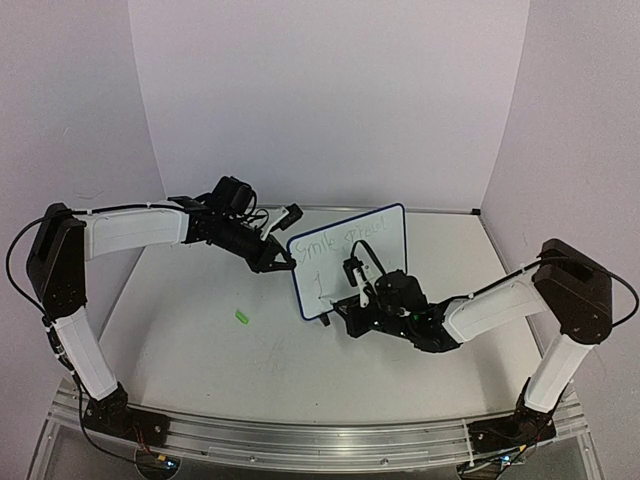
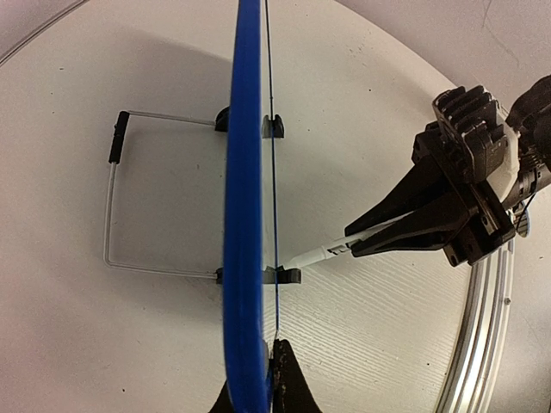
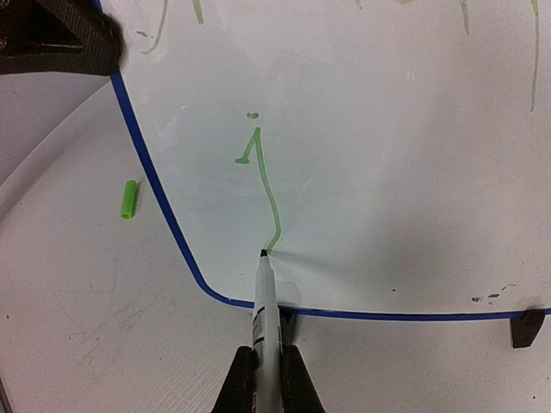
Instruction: Write a sentence on the whiteboard
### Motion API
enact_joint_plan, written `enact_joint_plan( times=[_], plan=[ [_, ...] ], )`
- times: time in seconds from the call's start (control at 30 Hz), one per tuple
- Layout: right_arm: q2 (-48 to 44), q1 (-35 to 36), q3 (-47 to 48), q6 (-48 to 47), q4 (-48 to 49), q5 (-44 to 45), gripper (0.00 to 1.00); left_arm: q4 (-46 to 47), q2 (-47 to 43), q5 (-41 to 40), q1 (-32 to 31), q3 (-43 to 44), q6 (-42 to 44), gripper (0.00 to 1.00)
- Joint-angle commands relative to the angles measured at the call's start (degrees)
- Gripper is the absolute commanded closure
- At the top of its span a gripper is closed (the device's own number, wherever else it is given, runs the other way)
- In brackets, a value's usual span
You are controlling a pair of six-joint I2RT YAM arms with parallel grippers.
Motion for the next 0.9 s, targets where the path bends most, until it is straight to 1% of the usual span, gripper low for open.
enact_joint_plan(
  times=[0.0, 0.2, 0.33, 0.5, 0.67, 0.87],
  plan=[
    [-1.74, -0.03, 0.77, 1.04, 4.77, -1.62, 1.0, -3.91, 1.68, -3.3, -0.3, 0.66, 1.82, 1.0],
    [-8.03, 0.02, -2.18, 2.66, 6.93, -4.46, 1.0, -3.89, 1.65, -3.32, -0.29, 0.75, 1.86, 1.0],
    [-12.34, -0.04, -4.18, 3.24, 6.83, -4.28, 1.0, -3.93, 1.64, -3.14, -0.32, 0.75, 1.87, 1.0],
    [-15.53, 0.02, -5.48, 3.52, 5.57, -3.29, 1.0, -3.91, 1.56, -3.16, -0.38, 0.75, 1.85, 1.0],
    [-15.64, -0.44, -5.51, 2.99, 4.58, -4.14, 1.0, -4.02, 1.51, -3.12, -0.41, 0.75, 1.88, 1.0],
    [-13.39, -3.22, -5.4, 3.41, 4.96, -9.45, 1.0, -4.23, 1.47, -3.36, -1.02, 0.71, 2.03, 1.0]
  ],
)
